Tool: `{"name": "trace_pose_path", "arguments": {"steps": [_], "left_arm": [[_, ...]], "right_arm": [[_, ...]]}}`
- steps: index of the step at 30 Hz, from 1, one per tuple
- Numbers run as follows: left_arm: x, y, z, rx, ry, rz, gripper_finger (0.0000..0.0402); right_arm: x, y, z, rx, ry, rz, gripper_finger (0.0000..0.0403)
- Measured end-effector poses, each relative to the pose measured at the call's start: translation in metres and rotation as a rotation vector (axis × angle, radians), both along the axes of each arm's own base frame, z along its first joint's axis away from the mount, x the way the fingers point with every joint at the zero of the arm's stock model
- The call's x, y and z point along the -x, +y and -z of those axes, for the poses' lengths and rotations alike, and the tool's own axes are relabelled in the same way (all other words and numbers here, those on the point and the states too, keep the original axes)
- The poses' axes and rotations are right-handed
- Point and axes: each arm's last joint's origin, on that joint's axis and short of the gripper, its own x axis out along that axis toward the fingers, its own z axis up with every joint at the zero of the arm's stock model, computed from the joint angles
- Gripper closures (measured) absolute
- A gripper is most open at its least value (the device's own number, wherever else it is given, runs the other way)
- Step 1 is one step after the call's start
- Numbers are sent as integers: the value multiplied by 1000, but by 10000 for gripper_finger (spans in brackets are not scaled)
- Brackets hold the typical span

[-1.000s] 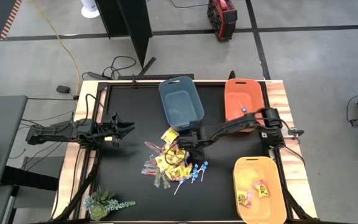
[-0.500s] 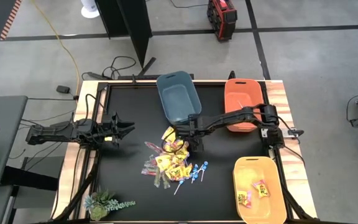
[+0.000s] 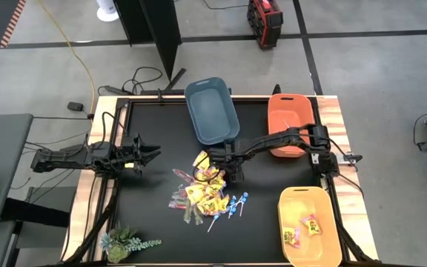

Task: Sort candy
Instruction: Put the blue candy into the orange bin

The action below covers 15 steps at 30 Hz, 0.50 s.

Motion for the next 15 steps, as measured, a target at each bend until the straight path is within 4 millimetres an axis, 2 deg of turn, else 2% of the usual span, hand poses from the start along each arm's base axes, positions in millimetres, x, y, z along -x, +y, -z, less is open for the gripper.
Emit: {"name": "trace_pose_path", "arguments": {"steps": [15], "left_arm": [[0,0,0,1,0,0,286]], "right_arm": [[6,30,0,-12,48,-44,345]]}}
